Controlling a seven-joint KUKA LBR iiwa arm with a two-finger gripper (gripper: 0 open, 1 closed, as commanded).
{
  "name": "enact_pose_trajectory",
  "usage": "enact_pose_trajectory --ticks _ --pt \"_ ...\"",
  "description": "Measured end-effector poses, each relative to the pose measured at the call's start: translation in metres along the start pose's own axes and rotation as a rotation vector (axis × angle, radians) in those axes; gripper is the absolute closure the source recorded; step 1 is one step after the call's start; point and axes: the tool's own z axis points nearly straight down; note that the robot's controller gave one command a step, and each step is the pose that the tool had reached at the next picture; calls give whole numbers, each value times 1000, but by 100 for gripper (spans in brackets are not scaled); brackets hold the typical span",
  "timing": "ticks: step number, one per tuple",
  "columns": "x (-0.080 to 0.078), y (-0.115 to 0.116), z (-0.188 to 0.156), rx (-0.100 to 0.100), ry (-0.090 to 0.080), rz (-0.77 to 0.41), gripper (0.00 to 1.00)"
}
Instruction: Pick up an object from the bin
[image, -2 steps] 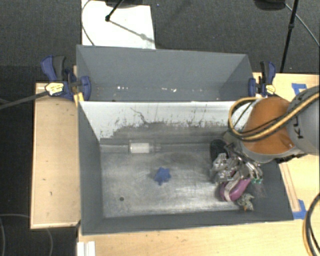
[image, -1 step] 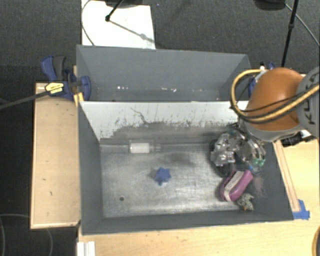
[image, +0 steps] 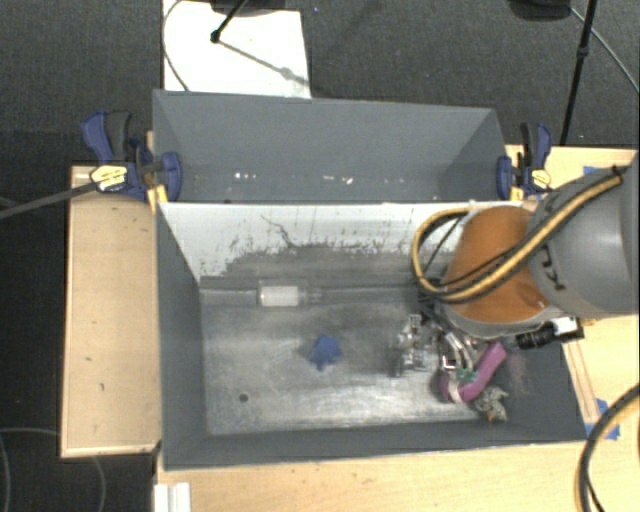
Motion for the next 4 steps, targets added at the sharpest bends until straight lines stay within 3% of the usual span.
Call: enact_pose_trajectory --ticks 1,2,3,4 --pt "43 37 -24 0 11 114 100" --pt "42 35 -23 1 10 115 0" --pt "21 138 -47 -6 3 41 0" --pt "-31 83 -5 -1 19 341 0"
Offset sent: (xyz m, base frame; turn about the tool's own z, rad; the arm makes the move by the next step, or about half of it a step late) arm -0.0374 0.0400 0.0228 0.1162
